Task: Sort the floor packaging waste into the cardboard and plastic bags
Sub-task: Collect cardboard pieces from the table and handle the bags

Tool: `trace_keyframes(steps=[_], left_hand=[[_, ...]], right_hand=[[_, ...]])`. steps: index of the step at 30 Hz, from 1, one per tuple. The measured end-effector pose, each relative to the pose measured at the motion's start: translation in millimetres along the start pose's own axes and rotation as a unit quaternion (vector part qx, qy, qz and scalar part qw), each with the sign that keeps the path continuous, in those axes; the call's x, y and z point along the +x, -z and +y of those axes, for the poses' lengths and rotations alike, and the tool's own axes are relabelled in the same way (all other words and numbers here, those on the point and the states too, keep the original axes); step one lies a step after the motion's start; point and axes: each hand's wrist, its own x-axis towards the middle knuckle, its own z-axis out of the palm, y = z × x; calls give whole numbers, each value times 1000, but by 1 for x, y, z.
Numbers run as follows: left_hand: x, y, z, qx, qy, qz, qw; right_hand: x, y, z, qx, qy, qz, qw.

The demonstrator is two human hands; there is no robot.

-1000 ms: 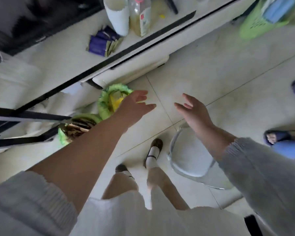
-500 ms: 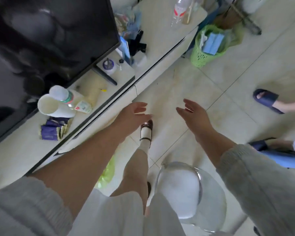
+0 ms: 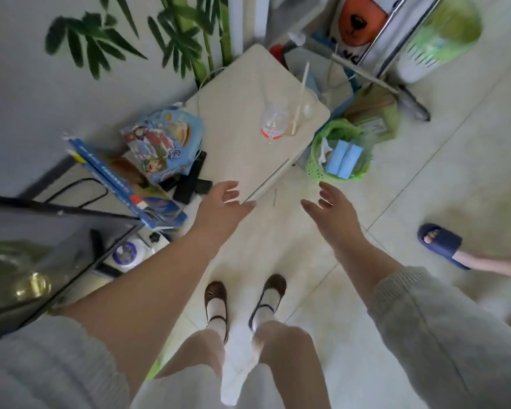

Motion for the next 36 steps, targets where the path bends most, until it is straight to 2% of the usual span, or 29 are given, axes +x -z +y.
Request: trace_keyframes(steps=[3,6,10,18,22,28,36], left_hand=[[40,-26,21,9,-16,36,999],[85,-53,36,72,-35,83,993],[138,-91,57,103,-35,126,986],[194,-129,66,111,-19,189,975],[200,-139,64,68,-10,209,976],[178,-138,52,17,16,236,971],[74,-99,21,-33,65,307,949]], right_hand=[[59,13,-18,-34,30,5,999],[123,21,-33,-126,93,-10,988],[208,22,-50,-262,155,-63,950],[310,10,-59,-394,284,-150,861],[326,1,-59,-418,309,-185,834],[313,-3,-64,-423,341,-191,817],[213,-1,-64,-430,395,-222,781]])
